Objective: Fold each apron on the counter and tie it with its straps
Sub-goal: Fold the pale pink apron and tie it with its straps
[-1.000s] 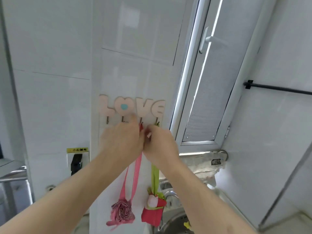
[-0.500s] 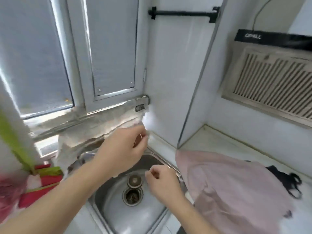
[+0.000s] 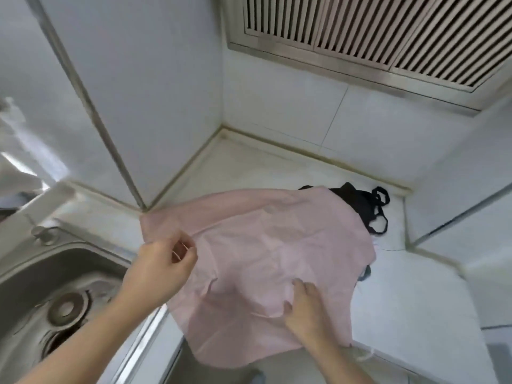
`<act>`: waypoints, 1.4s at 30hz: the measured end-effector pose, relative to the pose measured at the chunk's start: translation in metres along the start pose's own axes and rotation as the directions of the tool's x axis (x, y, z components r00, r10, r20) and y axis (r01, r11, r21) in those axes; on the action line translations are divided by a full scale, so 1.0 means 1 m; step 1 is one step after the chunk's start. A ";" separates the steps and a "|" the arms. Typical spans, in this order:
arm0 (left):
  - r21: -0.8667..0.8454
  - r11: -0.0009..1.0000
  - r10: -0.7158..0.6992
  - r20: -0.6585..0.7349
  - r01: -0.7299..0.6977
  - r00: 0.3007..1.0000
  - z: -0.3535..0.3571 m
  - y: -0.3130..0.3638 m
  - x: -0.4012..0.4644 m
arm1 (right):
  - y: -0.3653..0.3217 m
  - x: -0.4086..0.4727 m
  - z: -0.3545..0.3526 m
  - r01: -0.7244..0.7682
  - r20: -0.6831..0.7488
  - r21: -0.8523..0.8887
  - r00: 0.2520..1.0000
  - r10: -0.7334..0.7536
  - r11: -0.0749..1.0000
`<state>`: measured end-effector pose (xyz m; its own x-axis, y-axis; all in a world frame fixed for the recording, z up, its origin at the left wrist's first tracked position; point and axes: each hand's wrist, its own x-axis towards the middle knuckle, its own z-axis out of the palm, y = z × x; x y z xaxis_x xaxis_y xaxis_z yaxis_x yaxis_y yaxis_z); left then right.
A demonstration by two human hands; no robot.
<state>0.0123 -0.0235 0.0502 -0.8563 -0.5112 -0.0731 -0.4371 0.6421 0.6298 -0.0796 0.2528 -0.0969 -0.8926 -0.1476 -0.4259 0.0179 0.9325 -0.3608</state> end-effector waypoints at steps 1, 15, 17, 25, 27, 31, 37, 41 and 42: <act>-0.005 0.999 -0.036 0.018 0.036 0.999 0.018 0.007 0.017 | 0.023 0.026 -0.006 -0.073 -0.095 -0.005 0.993 0.072 0.997; 0.011 1.000 -0.024 0.199 0.023 0.980 0.139 0.089 0.162 | 0.125 0.150 -0.068 -0.421 -0.292 0.325 0.807 0.513 0.847; 0.008 0.999 0.032 0.265 -0.035 0.964 0.148 0.097 0.169 | 0.117 0.141 -0.080 -0.353 -0.386 0.337 0.794 0.470 0.873; -0.202 0.582 0.725 0.568 -0.788 0.390 0.149 0.225 0.156 | -0.017 0.088 -0.201 0.255 -0.380 0.599 0.925 -0.011 0.759; -0.194 0.534 0.770 0.514 -0.823 0.379 0.128 0.259 0.160 | -0.045 0.067 -0.230 0.343 -0.455 0.699 0.890 0.020 0.628; 0.039 0.500 0.733 0.514 -0.865 0.446 0.083 0.285 0.172 | -0.048 0.032 -0.258 0.289 -0.326 0.743 0.944 -0.052 0.604; 0.256 0.641 0.697 0.201 -0.723 0.689 0.002 0.296 0.185 | 0.011 0.008 -0.295 0.120 0.241 0.135 0.959 -0.150 0.984; 0.534 0.601 0.628 0.145 -0.595 0.765 -0.072 0.324 0.199 | 0.006 0.015 -0.392 0.224 -0.141 -0.021 0.964 -0.225 0.974; 0.578 0.602 0.635 0.070 -0.550 0.769 -0.094 0.331 0.202 | -0.005 0.010 -0.423 0.295 -0.322 0.007 0.905 -0.277 0.955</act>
<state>-0.2791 0.0319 0.3163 -0.9555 0.0548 0.2898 0.0489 0.9984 -0.0277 -0.2788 0.3859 0.2519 -0.9580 -0.2862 -0.0186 -0.2433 0.8452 -0.4760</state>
